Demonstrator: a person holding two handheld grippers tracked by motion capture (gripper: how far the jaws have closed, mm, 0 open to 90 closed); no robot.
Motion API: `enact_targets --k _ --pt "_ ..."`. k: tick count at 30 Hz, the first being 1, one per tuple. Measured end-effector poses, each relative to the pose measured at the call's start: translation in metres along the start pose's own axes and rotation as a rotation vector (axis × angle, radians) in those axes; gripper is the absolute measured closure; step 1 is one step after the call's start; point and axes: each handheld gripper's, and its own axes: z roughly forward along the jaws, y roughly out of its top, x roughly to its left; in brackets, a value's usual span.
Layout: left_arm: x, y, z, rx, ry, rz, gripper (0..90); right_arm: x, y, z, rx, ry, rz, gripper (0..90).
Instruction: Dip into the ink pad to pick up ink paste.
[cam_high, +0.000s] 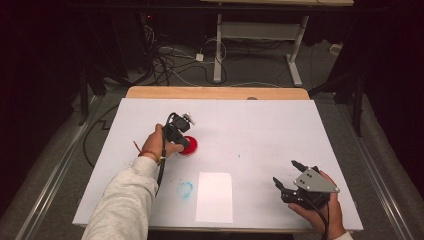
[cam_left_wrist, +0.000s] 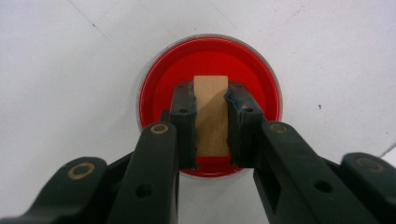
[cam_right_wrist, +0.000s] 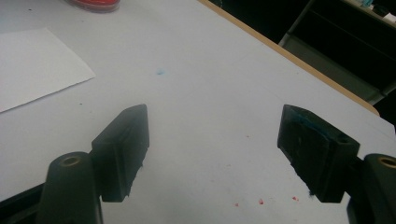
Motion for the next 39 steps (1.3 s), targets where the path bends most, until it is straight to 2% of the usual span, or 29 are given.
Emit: enact_targets --k 4,5,7,9,12,21,26,33,39 --pt "-0.001 0.001 -0.002 0.002 0.007 0.008 73.8 0.0 0.0 0.0 -0.002 0.001 0.001 25.6" --pt "-0.001 0.001 -0.004 -0.009 0.014 0.01 73.8 0.0 0.0 0.0 -0.003 0.001 0.003 25.6" --pt "0.0 -0.001 -0.011 -0.052 -0.007 0.005 73.8 -0.001 0.0 -0.001 -0.005 0.0 0.003 25.6" --pt "0.001 -0.004 -0.02 -0.084 0.01 0.008 73.8 -0.001 0.0 -0.001 -0.01 0.003 0.008 25.6" --pt "0.001 -0.008 -0.03 -0.135 0.004 0.009 73.8 -0.002 0.0 -0.001 -0.018 0.009 0.015 25.5" --pt "-0.005 -0.017 -0.048 -0.202 -0.008 0.032 73.8 0.0 0.0 0.0 -0.014 0.007 0.008 25.4" --pt "-0.009 -0.028 -0.057 -0.271 -0.025 0.031 73.8 -0.001 0.0 -0.001 -0.014 0.008 0.003 25.4" --pt "-0.018 -0.045 -0.059 -0.332 -0.042 0.061 73.8 0.0 0.001 0.0 -0.008 0.007 -0.002 25.5" --pt "-0.028 -0.057 -0.06 -0.363 -0.015 0.077 73.8 0.002 0.001 0.001 -0.005 0.004 -0.003 25.6"
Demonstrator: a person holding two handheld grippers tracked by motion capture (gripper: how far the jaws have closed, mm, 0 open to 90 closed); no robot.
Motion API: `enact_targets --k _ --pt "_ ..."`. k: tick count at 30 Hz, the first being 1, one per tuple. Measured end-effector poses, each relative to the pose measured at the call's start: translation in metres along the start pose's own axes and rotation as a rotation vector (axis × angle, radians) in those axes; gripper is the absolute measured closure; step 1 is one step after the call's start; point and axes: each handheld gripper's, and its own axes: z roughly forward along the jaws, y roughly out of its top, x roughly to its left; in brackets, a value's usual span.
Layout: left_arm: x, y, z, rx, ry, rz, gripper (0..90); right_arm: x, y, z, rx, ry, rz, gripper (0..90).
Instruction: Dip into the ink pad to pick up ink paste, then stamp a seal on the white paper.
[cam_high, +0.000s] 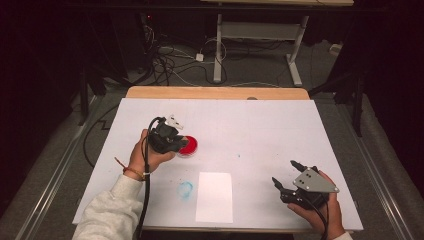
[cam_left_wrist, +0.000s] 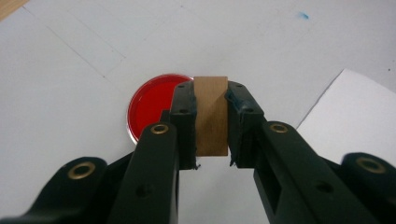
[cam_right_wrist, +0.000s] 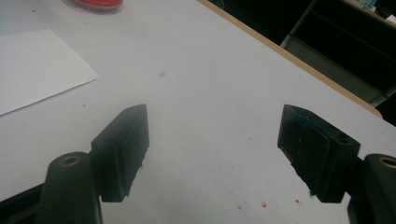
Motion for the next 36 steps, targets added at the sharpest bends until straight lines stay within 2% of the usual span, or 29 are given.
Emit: enact_targets --k 3,5,7,9,13,16,17,22,24,36 --pt "-0.004 -0.004 -0.005 -0.022 0.0 0.012 73.8 0.0 0.0 -0.001 -0.004 -0.001 -0.003 25.6" --pt "-0.006 -0.007 -0.007 -0.021 -0.015 0.017 73.7 -0.001 0.0 -0.001 -0.003 0.0 -0.001 25.6" --pt "-0.009 -0.009 -0.01 -0.03 -0.004 0.017 73.8 -0.001 0.0 0.0 -0.001 -0.001 -0.004 25.6" --pt "-0.01 -0.012 -0.012 -0.038 -0.016 0.016 73.7 -0.001 0.0 0.0 -0.001 0.0 -0.003 25.5" --pt "-0.017 -0.016 -0.016 -0.039 -0.022 0.037 73.8 -0.001 0.001 0.001 0.001 0.0 0.001 25.6" --pt "-0.023 -0.019 -0.019 -0.042 -0.042 0.059 73.7 -0.001 0.002 0.002 -0.002 -0.003 -0.002 25.5" --pt "-0.024 -0.02 -0.02 -0.042 -0.067 0.065 73.7 -0.001 0.002 0.002 -0.002 -0.005 -0.004 25.5" --pt "-0.037 -0.018 -0.025 -0.058 -0.089 0.099 73.8 -0.001 0.001 0.002 0.002 -0.003 0.0 25.5" --pt "-0.043 -0.017 -0.025 -0.052 -0.095 0.12 73.7 -0.001 0.002 0.002 0.001 -0.007 0.001 25.5" --pt "-0.077 -0.015 -0.022 -0.036 -0.143 0.181 73.7 0.002 0.003 0.002 -0.004 -0.001 -0.009 25.7"
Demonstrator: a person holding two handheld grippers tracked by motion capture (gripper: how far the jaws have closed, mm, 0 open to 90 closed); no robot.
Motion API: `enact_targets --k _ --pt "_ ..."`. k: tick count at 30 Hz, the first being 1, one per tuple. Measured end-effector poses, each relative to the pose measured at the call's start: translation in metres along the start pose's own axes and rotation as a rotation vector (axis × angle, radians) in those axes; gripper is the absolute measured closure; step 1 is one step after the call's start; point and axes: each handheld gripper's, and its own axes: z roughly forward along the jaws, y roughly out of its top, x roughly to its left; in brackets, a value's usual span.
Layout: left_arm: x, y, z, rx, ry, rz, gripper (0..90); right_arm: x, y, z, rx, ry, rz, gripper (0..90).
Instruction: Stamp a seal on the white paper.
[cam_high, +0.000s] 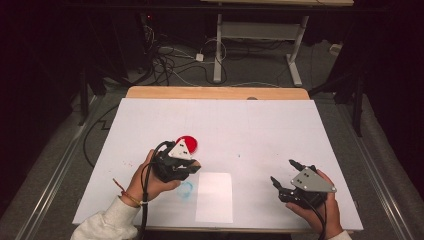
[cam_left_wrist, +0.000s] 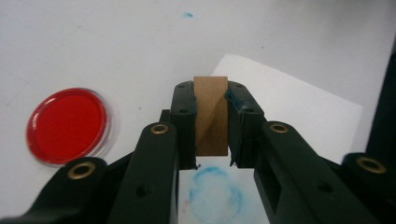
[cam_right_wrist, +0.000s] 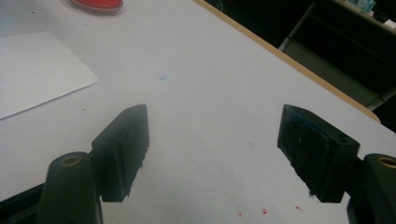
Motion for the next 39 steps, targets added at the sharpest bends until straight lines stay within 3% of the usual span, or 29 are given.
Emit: enact_targets --k 2,13,21,39 --pt "-0.005 0.002 0.001 0.012 -0.015 0.031 73.7 0.0 0.0 0.0 0.0 -0.005 0.002 25.7" --pt "-0.021 0.005 0.008 0.021 -0.052 0.075 73.7 0.002 0.0 0.002 0.007 0.012 -0.01 25.7" --pt "-0.032 0.007 0.022 0.058 -0.1 0.11 73.7 0.003 0.001 0.0 0.004 0.015 -0.019 25.7" --pt "-0.044 0.003 0.063 0.219 -0.182 0.166 73.7 0.005 0.0 0.003 0.029 0.02 -0.03 26.0"
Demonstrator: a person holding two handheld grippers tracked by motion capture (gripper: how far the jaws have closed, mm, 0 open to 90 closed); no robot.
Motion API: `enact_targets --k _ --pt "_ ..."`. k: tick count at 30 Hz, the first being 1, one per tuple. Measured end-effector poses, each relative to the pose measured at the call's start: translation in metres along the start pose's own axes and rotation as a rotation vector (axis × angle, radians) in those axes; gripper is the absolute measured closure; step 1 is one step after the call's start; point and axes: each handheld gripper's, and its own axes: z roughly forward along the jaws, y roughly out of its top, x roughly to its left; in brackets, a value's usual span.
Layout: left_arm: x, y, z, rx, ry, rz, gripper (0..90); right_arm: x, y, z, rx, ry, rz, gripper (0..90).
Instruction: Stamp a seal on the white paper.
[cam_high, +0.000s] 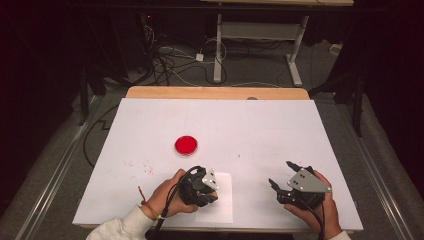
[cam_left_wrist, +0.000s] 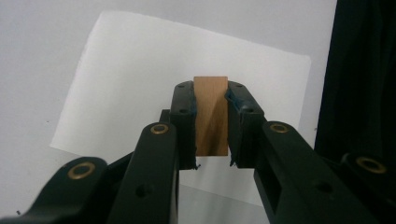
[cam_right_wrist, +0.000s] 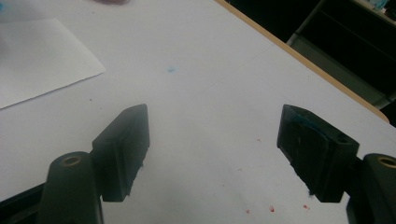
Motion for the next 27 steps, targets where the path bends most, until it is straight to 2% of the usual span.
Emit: enact_targets --k 6,11,17,24,27 --pt "-0.001 0.001 0.007 0.051 -0.025 0.007 73.7 0.001 0.0 0.001 0.009 0.002 0.0 26.2" --pt "0.0 0.003 0.013 0.093 -0.029 0.009 73.7 0.001 0.0 0.001 0.012 0.002 -0.001 26.3" --pt "-0.002 0.007 0.015 0.118 -0.02 0.01 73.8 0.001 0.0 0.002 0.013 0.006 -0.011 26.5" --pt "0.001 0.007 0.015 0.119 -0.036 -0.003 73.9 0.002 -0.001 0.002 0.014 0.006 -0.009 26.4" --pt "0.0 0.008 0.016 0.124 -0.029 -0.003 73.9 0.002 0.0 0.002 0.015 0.003 -0.01 26.5"
